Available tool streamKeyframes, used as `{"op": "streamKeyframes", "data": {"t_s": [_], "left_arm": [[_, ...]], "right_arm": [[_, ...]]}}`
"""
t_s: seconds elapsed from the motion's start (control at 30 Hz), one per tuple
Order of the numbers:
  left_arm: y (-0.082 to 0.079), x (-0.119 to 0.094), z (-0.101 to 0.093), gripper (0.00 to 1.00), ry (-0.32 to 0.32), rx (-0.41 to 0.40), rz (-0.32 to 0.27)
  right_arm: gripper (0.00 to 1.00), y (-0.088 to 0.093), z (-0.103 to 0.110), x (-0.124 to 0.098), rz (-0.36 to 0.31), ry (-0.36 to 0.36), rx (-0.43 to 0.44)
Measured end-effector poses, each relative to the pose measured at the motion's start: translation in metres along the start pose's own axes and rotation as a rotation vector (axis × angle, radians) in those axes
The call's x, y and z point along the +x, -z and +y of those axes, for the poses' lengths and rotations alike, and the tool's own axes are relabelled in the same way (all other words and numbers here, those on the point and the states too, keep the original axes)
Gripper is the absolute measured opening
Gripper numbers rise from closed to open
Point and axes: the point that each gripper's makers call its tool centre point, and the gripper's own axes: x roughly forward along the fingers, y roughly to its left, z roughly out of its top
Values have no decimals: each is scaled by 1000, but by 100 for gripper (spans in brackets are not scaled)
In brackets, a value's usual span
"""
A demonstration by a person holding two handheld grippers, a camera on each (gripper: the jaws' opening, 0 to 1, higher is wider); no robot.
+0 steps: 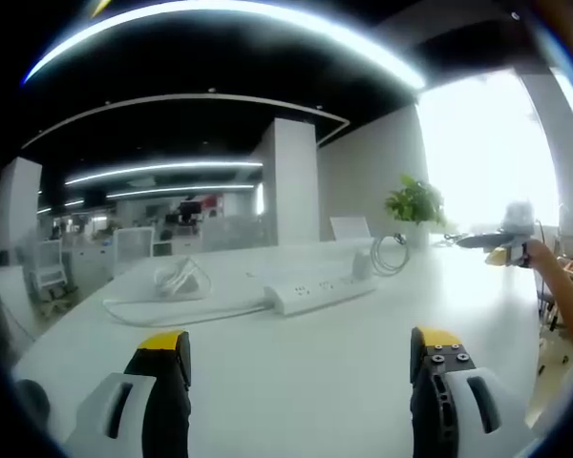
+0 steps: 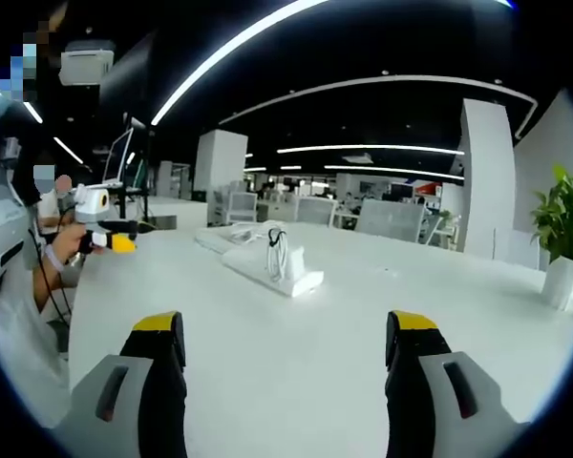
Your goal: Straighten the power strip on the desk, plug the charger into it
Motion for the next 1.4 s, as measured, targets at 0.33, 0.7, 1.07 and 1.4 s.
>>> {"op": "streamKeyframes", "data": {"t_s": [0.33,0.7,1.07,1.4], "left_arm": [[3,-1,-1,98,0,0,2],[3,-2,-1,98,2,-2,1],[0,-3,0,98,-4,-8,-12],[-1,-4,1,98,-8,-4,-14]], "right_arm": [[85,-2,4,-5,-44,4,31],[85,2,6,-6,-56,11,49],[85,2,3,-8,-73,21,63],[84,1,3,-7,-72,36,65]]}}
